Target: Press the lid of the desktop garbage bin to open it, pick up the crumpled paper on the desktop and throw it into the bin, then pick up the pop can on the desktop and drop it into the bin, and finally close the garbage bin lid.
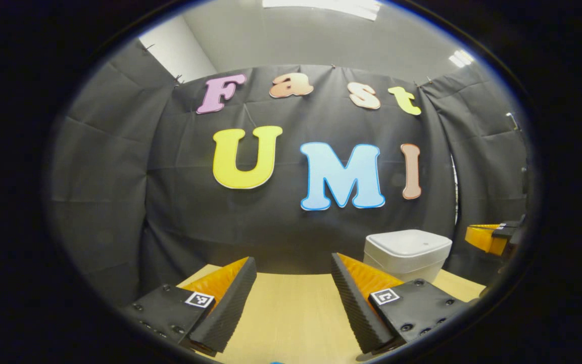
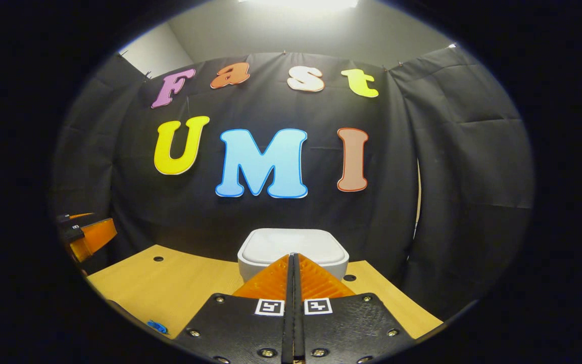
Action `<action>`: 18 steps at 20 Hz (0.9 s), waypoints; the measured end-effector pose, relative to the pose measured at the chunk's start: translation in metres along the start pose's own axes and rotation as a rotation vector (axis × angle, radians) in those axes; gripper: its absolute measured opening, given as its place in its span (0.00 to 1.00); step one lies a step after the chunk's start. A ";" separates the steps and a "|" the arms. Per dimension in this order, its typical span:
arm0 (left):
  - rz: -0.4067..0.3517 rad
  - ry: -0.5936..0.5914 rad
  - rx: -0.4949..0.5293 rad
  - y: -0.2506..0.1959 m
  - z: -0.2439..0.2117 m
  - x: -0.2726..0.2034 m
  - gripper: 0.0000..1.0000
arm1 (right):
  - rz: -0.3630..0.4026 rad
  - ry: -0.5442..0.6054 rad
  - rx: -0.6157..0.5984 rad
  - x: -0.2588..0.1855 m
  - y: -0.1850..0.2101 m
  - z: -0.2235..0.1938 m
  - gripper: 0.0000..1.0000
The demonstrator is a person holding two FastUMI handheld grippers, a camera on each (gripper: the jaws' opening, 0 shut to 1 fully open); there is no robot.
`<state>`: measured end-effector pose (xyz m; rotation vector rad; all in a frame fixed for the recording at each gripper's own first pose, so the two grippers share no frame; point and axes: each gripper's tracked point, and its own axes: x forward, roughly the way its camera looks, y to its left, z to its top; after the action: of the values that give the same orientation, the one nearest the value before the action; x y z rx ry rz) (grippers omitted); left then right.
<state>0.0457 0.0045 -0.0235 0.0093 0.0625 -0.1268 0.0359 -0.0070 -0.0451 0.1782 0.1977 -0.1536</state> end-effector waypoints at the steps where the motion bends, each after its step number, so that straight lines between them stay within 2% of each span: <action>1: 0.001 0.000 -0.001 0.000 0.001 0.002 0.97 | 0.000 -0.001 -0.008 0.005 -0.002 0.002 0.00; 11: 0.034 0.011 0.005 0.001 -0.009 0.000 0.98 | 0.044 0.027 -0.065 0.069 -0.006 -0.008 0.00; 18: 0.068 0.017 0.014 0.004 -0.008 0.001 0.98 | 0.070 0.082 -0.051 0.104 -0.005 -0.031 0.00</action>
<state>0.0468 0.0087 -0.0314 0.0261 0.0779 -0.0589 0.1306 -0.0194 -0.0980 0.1406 0.2764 -0.0717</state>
